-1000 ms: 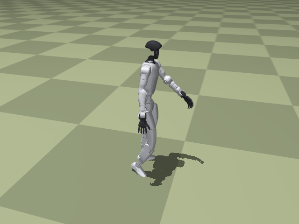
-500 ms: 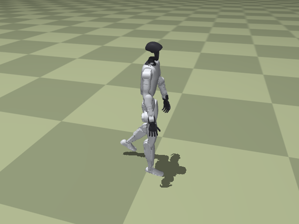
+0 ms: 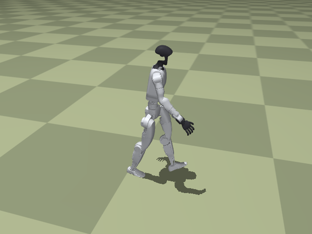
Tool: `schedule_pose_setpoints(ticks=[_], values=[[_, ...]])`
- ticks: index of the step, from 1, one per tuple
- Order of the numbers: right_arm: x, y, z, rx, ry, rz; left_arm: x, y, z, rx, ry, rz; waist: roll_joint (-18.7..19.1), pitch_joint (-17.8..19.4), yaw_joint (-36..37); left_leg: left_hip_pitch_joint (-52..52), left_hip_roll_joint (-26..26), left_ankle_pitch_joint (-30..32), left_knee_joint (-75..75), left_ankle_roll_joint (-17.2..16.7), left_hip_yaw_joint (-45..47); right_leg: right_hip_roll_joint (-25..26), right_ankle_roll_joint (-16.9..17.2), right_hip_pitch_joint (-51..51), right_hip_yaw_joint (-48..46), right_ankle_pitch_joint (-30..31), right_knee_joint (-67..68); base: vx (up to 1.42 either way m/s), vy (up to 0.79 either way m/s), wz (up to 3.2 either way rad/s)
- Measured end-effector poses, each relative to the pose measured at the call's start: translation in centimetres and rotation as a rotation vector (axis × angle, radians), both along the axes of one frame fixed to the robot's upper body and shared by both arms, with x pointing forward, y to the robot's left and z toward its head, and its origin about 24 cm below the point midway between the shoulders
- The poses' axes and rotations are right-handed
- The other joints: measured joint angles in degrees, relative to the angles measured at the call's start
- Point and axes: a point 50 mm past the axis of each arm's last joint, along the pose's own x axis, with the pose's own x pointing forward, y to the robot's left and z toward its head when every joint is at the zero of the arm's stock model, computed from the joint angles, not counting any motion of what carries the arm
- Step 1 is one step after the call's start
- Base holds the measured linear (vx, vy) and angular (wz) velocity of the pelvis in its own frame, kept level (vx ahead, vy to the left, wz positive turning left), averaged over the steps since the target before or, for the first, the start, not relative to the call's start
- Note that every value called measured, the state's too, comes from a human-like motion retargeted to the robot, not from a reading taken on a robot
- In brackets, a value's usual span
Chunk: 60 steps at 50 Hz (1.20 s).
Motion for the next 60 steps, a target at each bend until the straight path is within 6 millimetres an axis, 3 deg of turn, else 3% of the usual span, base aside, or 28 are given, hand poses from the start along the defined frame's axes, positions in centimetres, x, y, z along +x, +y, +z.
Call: schedule_pose_setpoints(ticks=[3,6,11,15,17,20,24,27,30,34,37,39,42,45,49,52,55,60], values=[[-1.5,0.8,-1.7,0.012,0.063,0.032,2.6,0.2,0.2,0.003,-0.067,-0.036,-0.91,-1.42,-0.47,1.72,0.45,2.39,0.0,0.38,1.39,0.37,-0.77,0.81,0.96,0.55,2.28,0.62,0.13,-0.16],[-4.3,1.4,-4.1,0.037,0.152,0.023,5.2,0.7,0.6,0.026,-0.121,-0.071,-1.73,-3.19,-1.58,4.82,0.86,2.55,0.0,0.52,2.02,0.79,-1.54,0.97,1.61,3.63,6.81,0.67,0.17,-0.15],[-11.6,1.1,-8.7,0.071,0.358,-0.073,9.8,1.6,1.5,0.123,-0.173,-0.137,-2.13,-6.24,-5.2,9.92,1.66,-3.72,2.22,1.39,0.73,0.96,-1.98,-4.21,0.0,16.22,24.28,0.67,0.23,0.08],[-18.0,-0.2,-11.0,0.07,0.537,-0.186,14.8,2.3,3.3,0.242,-0.249,-0.192,-1.5,-7.64,-9.41,12.92,1.77,-7.31,4.19,1.73,-1.78,-0.42,-2.61,-13.67,-3.03,25.44,43.0,0.59,0.23,0.41],[-20.8,-1.1,-11.6,0.066,0.613,-0.239,18.0,2.3,4.8,0.295,-0.327,-0.214,-0.86,-7.42,-11.72,14.41,1.64,-8.75,5.15,1.23,-3.11,-1.85,-4.15,-17.83,-5.04,24.16,48.95,0.54,0.2,0.59],[-24.3,-2.0,-12.0,0.069,0.71,-0.306,23.1,1.8,7.6,0.337,-0.488,-0.221,0.26,-6.44,-15.26,16.69,1.38,-10.73,6.5,0.3,-5.4,-3.88,-7.12,-22.57,-7.97,16.68,51.87,0.51,0.16,0.71],[-28.1,-2.5,-12.3,0.097,0.819,-0.372,29.1,0.1,12.3,0.287,-0.751,-0.168,1.34,-5.01,-19.84,19.3,0.69,-12.8,8.02,-0.24,-9.06,-5.31,-9.5,-26.37,-11.47,10.18,44.07,0.48,0.1,0.83],[-30.2,-2.2,-12.4,0.13,0.878,-0.412,32.3,-1.4,15.8,0.21,-0.932,-0.12,1.4,-4.16,-23.01,20.98,-0.32,-14.28,9.02,-0.54,-11.79,-4.95,-9.21,-27.46,-12.52,8.19,31.25,0.47,0.02,0.89],[-31.7,-1.5,-12.5,0.159,0.923,-0.435,34.2,-2.7,18.7,0.133,-1.076,-0.082,0.07,-3.33,-25.95,22.97,-2.73,-15.87,9.95,-0.54,-14.7,-4.8,-6.64,-26.49,-11.17,11.66,13.18,0.5,-0.03,0.92],[-32.9,0.3,-12.8,0.193,0.996,-0.378,34.9,-3.7,20.2,0.09,-1.166,-0.08,-2.55,-1.75,-28.44,27.44,-5.61,-18.03,10.44,-0.03,-18.24,-5.92,0.39,-25.6,-8.88,21.8,-5.51,0.55,-0.09,0.71],[-32.9,1.6,-13.0,0.234,1.029,-0.299,34.2,-3.9,19.2,0.093,-1.14,-0.138,-2.45,-1.52,-28.86,30.02,-5.22,-18.75,10.32,-0.37,-19.68,-5.95,4.47,-28.18,-10.64,19.35,-7.44,0.57,-0.13,0.36],[-32.7,1.9,-13.1,0.25,1.036,-0.269,33.1,-3.9,17.4,0.091,-1.076,-0.169,-2.01,-1.92,-29.0,31.12,-5.01,-18.6,10.63,-0.43,-21.01,-6.04,4.57,-28.32,-11.07,19.84,-7.44,0.6,-0.15,0.41],[-31.9,1.7,-13.1,0.248,1.04,-0.234,30.2,-3.8,13.4,0.093,-0.92,-0.206,-1.95,-2.64,-28.86,32.55,-5.43,-17.02,12.24,0.11,-23.53,-7.05,3.51,-26.12,-11.57,25.31,-7.44,0.64,-0.19,0.43],[-30.3,0.8,-13.1,0.208,1.015,-0.218,25.5,-3.2,8.6,0.115,-0.696,-0.246,-1.75,-3.07,-27.81,32.55,-5.34,-12.85,17.15,0.89,-25.24,-7.79,1.54,-22.46,-12.46,22.58,-7.44,0.65,-0.23,0.26],[-27.2,-1.3,-12.7,0.088,0.958,-0.193,16.1,-1.9,2.9,0.126,-0.32,-0.263,-2.76,-3.96,-25.08,25.08,-6.01,-4.26,35.47,3.5,-25.06,-9.1,-0.36,-17.46,-11.96,16.83,-7.01,0.61,-0.26,0.06],[-23.4,-3.2,-11.8,-0.055,0.884,-0.142,8.9,-0.7,0.6,0.125,-0.071,-0.22,-3.22,-5.09,-22.42,14.4,-5.89,-0.17,52.61,5.75,-23.63,-9.28,-1.4,-15.96,-11.71,14.13,-6.19,0.51,-0.22,-0.07],[-18.0,-4.8,-10.2,-0.227,0.768,-0.047,3.1,0.6,0.0,0.13,0.1,-0.16,-3.76,-5.18,-18.36,5.59,-5.48,-1.06,62.44,8.43,-21.24,-8.74,-1.75,-14.94,-10.53,12.11,-5.57,0.46,-0.18,-0.43],[-6.5,-4.8,-4.9,-0.507,0.448,0.18,-2.5,2.7,0.4,0.139,0.214,-0.081,-5.75,-3.52,-10.01,-1.66,-6.39,-7.55,57.31,11.79,-16.65,-8.34,-1.36,-13.26,-6.91,9.39,-4.26,0.41,-0.12,-0.73]])
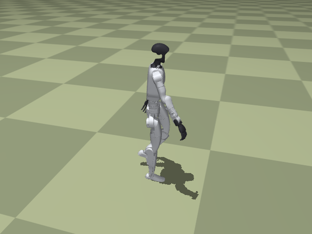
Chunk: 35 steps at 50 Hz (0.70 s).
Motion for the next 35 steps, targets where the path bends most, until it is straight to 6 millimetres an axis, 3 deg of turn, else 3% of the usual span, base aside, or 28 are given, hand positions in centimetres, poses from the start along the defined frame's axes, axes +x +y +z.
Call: schedule_pose_setpoints(ticks=[3,6,8,10,12,15,20,23,27,32,35], values=[[6.9,2.0,5.3,-0.072,-0.243,0.219,-1.3,1.1,0.4,0.024,-0.018,0.067,-0.29,1.12,4.65,-0.43,-0.35,-0.42,-14.48,-0.15,2.15,1.1,0.18,1.08,1.85,-1.57,0.68,0.4,-0.07,-0.69],[12.2,5.5,12.3,-0.102,-0.524,0.449,-1.4,1.8,0.7,0.046,-0.082,0.156,1.36,2.04,8.63,1.55,0.98,3.13,-33.47,-2.32,4.15,4.22,0.44,3.17,3.17,-3.32,0.99,0.43,-0.03,-0.59],[14.3,8.6,17.4,-0.098,-0.714,0.615,-1.0,2.0,0.8,0.048,-0.137,0.214,3.26,2.64,10.46,3.01,2.51,6.39,-44.84,-4.96,5.94,6.89,0.81,5.53,3.55,-4.69,0.89,0.46,0.0,-0.35],[15.0,12.0,22.6,-0.082,-0.89,0.791,-0.4,1.9,0.8,0.034,-0.189,0.257,4.92,3.23,11.37,3.81,3.63,8.5,-53.19,-8.17,8.33,9.01,1.45,8.32,3.37,-6.13,0.62,0.48,0.01,-0.06],[14.4,15.4,27.4,-0.062,-1.043,0.968,0.4,1.7,0.8,0.011,-0.231,0.279,5.52,3.6,11.58,3.65,3.97,8.35,-57.31,-10.87,11.05,10.02,2.23,10.7,2.78,-7.46,0.47,0.48,0.01,0.17],[11.7,19.9,33.5,-0.041,-1.241,1.214,1.8,1.5,0.9,-0.022,-0.286,0.298,4.72,3.48,11.69,2.56,4.35,6.87,-57.31,-12.66,14.8,10.44,2.97,12.8,2.24,-8.91,0.83,0.49,0.01,0.2],[5.6,25.1,39.6,0.008,-1.494,1.536,4.3,2.0,1.3,-0.049,-0.357,0.309,2.27,1.86,13.23,5.68,6.01,11.1,-57.31,-12.66,18.91,11.52,1.31,14.29,2.89,-9.65,4.48,0.52,0.02,-0.08],[2.2,26.9,41.2,0.065,-1.586,1.688,5.9,2.7,1.8,-0.048,-0.402,0.301,0.59,0.85,14.26,8.41,6.7,10.03,-57.31,-12.32,19.24,11.77,0.21,14.34,3.06,-8.05,9.07,0.54,0.06,-0.14],[-1.3,28.4,41.7,0.133,-1.629,1.861,8.2,3.5,2.6,-0.037,-0.477,0.275,-0.86,-0.83,15.23,11.36,7.99,6.14,-55.85,-11.49,18.17,11.72,0.63,11.01,1.91,-1.71,20.93,0.5,0.1,0.0],[-4.1,29.4,41.9,0.164,-1.631,1.998,12.2,4.0,4.0,-0.024,-0.624,0.273,-1.63,-3.0,15.73,12.47,9.39,3.09,-53.57,-10.79,16.24,9.46,2.27,-0.19,-1.24,6.65,42.66,0.4,0.12,0.15],[-5.1,29.6,42.3,0.177,-1.641,2.038,14.7,4.1,5.1,-0.025,-0.719,0.277,-1.55,-3.08,15.62,13.13,9.57,1.31,-52.31,-11.23,15.01,5.15,0.28,-5.05,-6.23,5.09,50.21,0.32,0.1,0.3]])
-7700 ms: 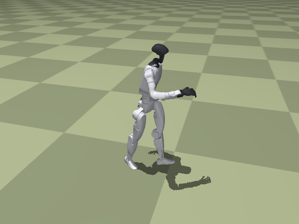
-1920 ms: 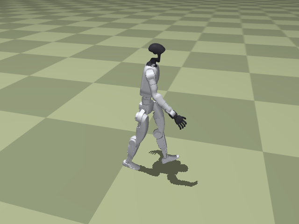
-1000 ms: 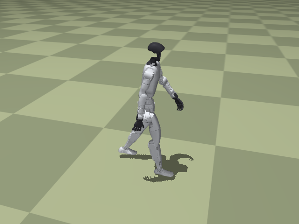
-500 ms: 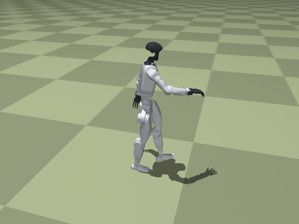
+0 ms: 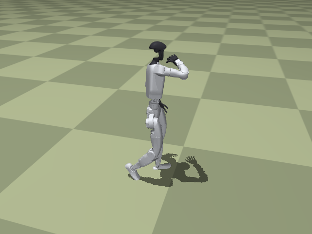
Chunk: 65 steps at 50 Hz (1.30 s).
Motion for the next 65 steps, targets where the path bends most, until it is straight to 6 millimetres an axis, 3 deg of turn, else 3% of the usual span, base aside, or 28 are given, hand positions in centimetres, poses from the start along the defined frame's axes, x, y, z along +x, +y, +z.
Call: schedule_pose_setpoints(ticks=[3,7,12,15,25,32,38,43,57,62,65], values=[[-0.6,0.1,0.3,0.001,-0.013,0.025,2.0,-0.1,1.1,0.006,-0.078,-0.019,0.36,0.54,-0.89,0.8,-0.27,-1.49,1.05,-0.73,-1.81,-3.38,-2.67,-2.2,-3.99,-5.42,-1.05,0.27,0.07,0.53],[-0.9,0.2,0.6,0.012,-0.026,0.039,3.5,-0.2,2.2,0.012,-0.139,-0.057,0.36,1.52,-3.21,1.61,-1.8,-2.82,1.81,-1.11,-5.21,-3.8,-3.63,-2.7,-4.64,-9.08,-14.94,0.23,0.02,0.83],[-0.8,0.4,1.3,0.043,-0.066,0.016,4.0,0.6,2.9,0.032,-0.154,-0.051,-2.22,4.56,-6.98,3.5,-7.24,-4.24,1.89,0.13,-10.73,-3.88,0.71,-0.27,4.49,-4.59,-41.73,0.2,-0.04,1.09],[-0.8,0.4,1.6,0.053,-0.094,0.003,3.4,1.6,2.8,0.058,-0.126,-0.021,-3.0,5.5,-7.47,4.37,-8.58,-4.72,1.47,0.93,-12.59,-4.33,1.86,-0.42,9.16,-1.65,-45.21,0.17,-0.04,0.56],[-0.7,0.5,1.9,0.055,-0.109,0.003,-3.4,3.6,-0.1,0.098,0.117,0.147,-2.9,4.65,-5.77,4.71,-8.77,-5.96,1.0,0.54,-13.4,-4.75,2.11,1.13,6.61,-4.8,-46.21,0.15,-0.02,0.09],[-0.6,0.4,1.9,0.053,-0.115,-0.009,-8.4,2.9,-1.7,0.08,0.304,0.154,-2.7,4.23,-5.17,4.8,-9.14,-7.83,2.35,1.97,-13.9,-5.21,3.66,2.33,6.21,-6.24,-46.8,0.15,0.01,0.04],[-0.4,0.2,1.8,0.048,-0.11,-0.017,-10.3,1.7,-2.5,0.045,0.356,0.137,-2.24,3.59,-4.62,4.9,-9.47,-9.12,3.85,2.92,-14.8,-5.72,3.2,3.26,5.05,-7.64,-46.06,0.16,0.05,0.11],[-0.2,0.1,1.7,0.04,-0.097,-0.03,-9.9,0.6,-2.8,0.011,0.34,0.127,-1.68,3.26,-4.16,5.23,-9.78,-9.33,5.14,2.87,-15.95,-6.38,2.14,3.99,3.77,-8.21,-44.32,0.16,0.08,0.2],[0.8,-0.1,1.0,0.033,-0.037,-0.063,-6.3,-0.8,-2.6,-0.032,0.203,0.115,2.11,2.51,-4.68,7.52,-8.01,-8.93,10.22,2.8,-19.86,-7.03,-2.3,2.6,2.32,-3.07,-30.28,0.14,0.1,0.19],[3.5,-0.6,-0.6,0.05,0.123,-0.135,-5.8,-0.7,-2.6,-0.007,0.202,0.113,3.96,1.6,-5.37,10.04,-6.78,-7.99,9.21,2.59,-21.66,-7.05,-5.45,-3.33,2.55,1.3,-16.49,0.13,0.13,0.12],[6.4,-1.5,-3.1,0.051,0.315,-0.223,-5.3,-0.6,-2.6,0.014,0.215,0.096,4.84,1.14,-6.53,11.65,-6.48,-7.33,7.89,2.4,-23.64,-5.73,-6.31,-6.64,3.64,0.44,-10.61,0.13,0.12,0.48]])
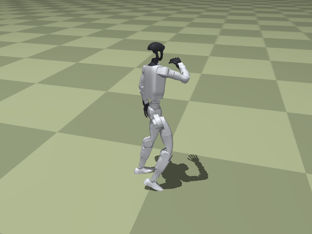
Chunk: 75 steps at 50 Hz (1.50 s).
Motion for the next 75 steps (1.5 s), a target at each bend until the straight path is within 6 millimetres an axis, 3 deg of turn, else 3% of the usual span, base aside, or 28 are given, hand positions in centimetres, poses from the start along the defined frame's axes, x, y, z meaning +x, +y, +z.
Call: schedule_pose_setpoints(ticks=[2,5,9,12,15,17,18,20,23,24,25,27,28,30,33,35,38,39,42,45,50,54,57,60,65,69,72,75], values=[[2.3,-1.1,-2.7,-0.006,0.167,-0.08,0.4,0.0,0.0,0.007,0.007,-0.026,0.38,-0.25,-1.21,0.79,-0.13,0.42,-0.72,-0.17,-2.0,2.1,0.52,-1.31,1.96,-1.41,0.13,0.14,0.11,0.83],[5.5,-3.6,-8.4,-0.03,0.438,-0.238,1.4,0.0,0.2,0.013,0.0,-0.081,0.52,-0.51,-3.26,1.32,-1.01,0.91,-1.26,-0.44,-5.7,4.77,1.58,-2.05,4.18,-1.27,-4.89,0.14,0.1,1.11],[8.0,-9.0,-18.5,-0.044,0.8,-0.541,3.9,0.0,0.9,0.033,-0.076,-0.157,-0.09,0.08,-6.06,1.33,-3.62,1.06,-1.07,-1.46,-11.8,5.63,1.74,-0.71,4.63,-0.32,-19.98,0.15,0.09,1.44],[7.2,-14.8,-27.1,-0.012,1.069,-0.871,6.5,-0.1,2.0,0.05,-0.181,-0.169,-1.04,1.95,-7.92,2.29,-6.52,1.02,-1.1,-2.19,-17.21,4.85,3.16,1.15,4.36,2.91,-32.84,0.2,0.07,1.71],[2.6,-20.8,-35.9,0.037,1.364,-1.28,9.2,-0.4,3.2,0.052,-0.298,-0.147,-1.53,4.24,-9.11,4.34,-8.54,1.29,-2.06,-2.49,-22.98,4.7,7.33,1.56,5.81,6.29,-41.63,0.26,0.07,1.75],[-3.1,-23.9,-40.9,0.078,1.609,-1.551,10.2,-0.9,3.7,0.026,-0.366,-0.13,-1.05,5.0,-10.09,5.96,-8.78,1.96,-3.15,-2.67,-27.25,5.24,10.84,0.2,9.3,4.78,-42.78,0.32,0.06,2.01],[-7.3,-25.0,-43.1,0.092,1.748,-1.677,9.7,-1.3,3.5,0.006,-0.385,-0.126,-0.51,4.66,-11.33,7.11,-8.46,2.59,-3.93,-2.84,-30.15,5.46,12.16,0.0,11.17,3.29,-42.78,0.36,0.05,2.25],[-13.9,-26.7,-45.3,0.143,1.989,-1.872,10.2,-1.9,3.9,-0.039,-0.45,-0.108,0.94,5.06,-12.39,8.5,-7.76,3.32,-4.66,-3.21,-34.04,6.86,13.21,-0.45,17.5,1.92,-42.78,0.39,-0.01,1.9],[-18.6,-27.3,-45.9,0.204,2.334,-1.978,13.4,-1.8,6.0,-0.216,-0.624,0.148,3.65,9.06,-12.06,10.87,-4.1,2.83,-4.61,-5.84,-37.56,12.72,13.21,2.09,25.59,3.76,-42.6,0.5,-0.29,1.37],[-20.2,-27.2,-46.0,-0.24,-2.418,1.984,13.7,-1.9,6.2,-0.258,-0.65,0.204,4.29,9.86,-12.34,11.67,-3.68,3.3,-4.6,-6.31,-39.21,13.05,13.21,3.32,25.89,4.18,-42.48,0.53,-0.23,1.53],[-22.0,-27.0,-46.2,-0.275,-2.385,1.914,13.5,-2.0,6.1,-0.272,-0.658,0.226,4.77,10.23,-12.77,12.32,-3.94,4.13,-4.57,-6.38,-40.97,12.39,13.21,4.45,25.6,4.48,-42.38,0.48,0.03,1.65],[-27.9,-25.6,-46.5,-0.291,-2.307,1.802,9.9,-2.3,4.2,-0.274,-0.593,0.271,5.85,9.54,-13.94,14.91,-5.08,6.56,-3.96,-6.32,-44.78,9.46,13.21,7.6,21.78,1.71,-40.46,0.45,0.15,1.68],[-29.2,-25.4,-46.4,-0.315,-2.288,1.785,9.0,-2.6,3.7,-0.274,-0.576,0.292,5.46,8.68,-14.29,14.02,-6.68,8.42,-3.54,-6.59,-46.02,7.05,13.21,7.64,20.38,1.01,-40.64,0.41,0.13,1.45],[-28.6,-25.8,-46.4,-0.367,-2.283,1.79,8.8,-3.2,3.2,-0.267,-0.551,0.332,4.54,8.01,-14.28,10.67,-10.5,11.77,-0.77,-7.32,-45.54,2.7,13.21,7.53,18.84,0.66,-42.25,0.39,0.06,1.22],[-28.0,-25.5,-46.6,-0.337,-2.293,1.84,6.1,-4.2,1.3,-0.231,-0.421,0.36,3.02,6.61,-14.24,2.27,-16.59,14.14,13.24,-6.73,-34.95,-2.03,12.77,8.35,15.66,-1.02,-42.0,0.39,-0.04,1.34],[-27.2,-25.4,-46.7,-0.269,-2.318,1.895,3.6,-4.8,-0.1,-0.206,-0.305,0.351,2.37,4.77,-14.49,-6.57,-17.24,14.92,25.41,-3.87,-21.5,-3.96,11.75,8.36,12.43,-2.33,-41.24,0.36,-0.1,1.65],[-24.9,-25.5,-46.8,-0.137,-2.378,2.0,-0.4,-5.8,-1.6,-0.197,-0.134,0.296,1.7,1.98,-14.52,-16.95,-10.22,12.03,38.26,4.71,0.88,-5.81,10.06,8.47,6.84,-4.36,-39.94,0.33,-0.11,1.76],[-23.8,-25.7,-46.8,0.099,2.383,-2.027,-1.5,-6.0,-1.9,-0.198,-0.087,0.274,1.47,1.4,-14.09,-18.73,-7.97,9.74,40.29,7.13,6.33,-6.2,9.67,8.62,5.19,-4.91,-39.56,0.31,-0.11,1.56],[-19.6,-26.8,-46.2,0.014,2.232,-1.994,-4.2,-6.5,-2.6,-0.2,0.027,0.217,0.88,0.46,-11.6,-21.57,-4.97,2.89,40.07,10.66,15.26,-6.69,9.05,9.34,0.98,-6.2,-38.54,0.3,-0.1,1.27],[-14.4,-28.7,-44.7,0.001,2.028,-1.997,-5.8,-6.6,-2.9,-0.184,0.094,0.203,0.69,0.73,-7.96,-22.64,-5.63,0.58,31.29,9.37,16.97,-6.25,8.83,10.37,-2.4,-7.04,-37.84,0.28,-0.07,1.02],[-6.8,-32.7,-40.2,0.145,1.642,-2.054,-7.8,-6.0,-3.0,-0.117,0.156,0.243,2.23,2.15,-2.33,-19.3,-3.46,4.72,8.26,4.3,23.52,-2.71,8.45,14.67,-8.7,-7.84,-37.84,0.28,-0.03,0.99],[-2.4,-35.5,-36.0,0.369,1.41,-2.05,-9.0,-6.1,-3.0,-0.097,0.187,0.242,4.95,2.89,-0.1,-17.72,-1.16,9.02,-5.77,-1.27,31.01,1.99,7.37,19.53,-13.89,-8.21,-38.57,0.3,0.01,1.09],[0.2,-36.5,-33.1,0.549,1.305,-1.988,-9.5,-6.6,-3.1,-0.124,0.196,0.227,6.0,2.91,0.56,-18.05,-0.29,11.72,-12.11,-5.06,36.83,4.51,6.4,22.38,-16.95,-8.49,-38.79,0.33,0.03,1.01],[2.4,-36.2,-30.9,0.689,1.249,-1.879,-9.6,-7.4,-3.2,-0.181,0.194,0.213,5.81,2.34,0.8,-19.18,0.69,12.12,-12.88,-7.08,41.42,5.64,5.57,23.99,-18.95,-8.51,-38.26,0.37,0.06,0.78],[4.6,-33.3,-30.0,0.718,1.275,-1.662,-9.0,-9.0,-3.5,-0.301,0.196,0.2,5.99,0.54,0.2,-17.1,1.48,10.41,-12.88,-5.87,39.72,6.54,2.83,25.59,-20.93,-6.08,-34.36,0.45,0.12,0.6],[3.8,-30.6,-32.1,0.57,1.382,-1.55,-7.3,-9.8,-3.6,-0.358,0.202,0.145,8.9,0.03,-2.56,-11.6,2.7,7.34,-12.88,-3.89,33.96,5.92,-1.64,25.49,-21.75,0.06,-21.73,0.52,0.18,0.99],[1.7,-28.9,-34.9,0.436,1.493,-1.526,-3.9,-9.3,-3.5,-0.317,0.175,0.046,9.99,-0.74,-5.34,-9.36,3.12,5.18,-11.83,-1.86,28.72,4.25,-2.79,17.96,-15.9,4.1,-3.44,0.49,0.18,1.46],[-1.5,-27.5,-38.2,0.313,1.621,-1.564,1.3,-8.0,-2.6,-0.192,0.107,-0.058,9.58,-1.14,-9.63,-8.84,2.12,3.27,-9.41,0.04,21.69,6.83,-0.7,7.86,-4.6,3.51,11.14,0.46,0.11,2.03]])
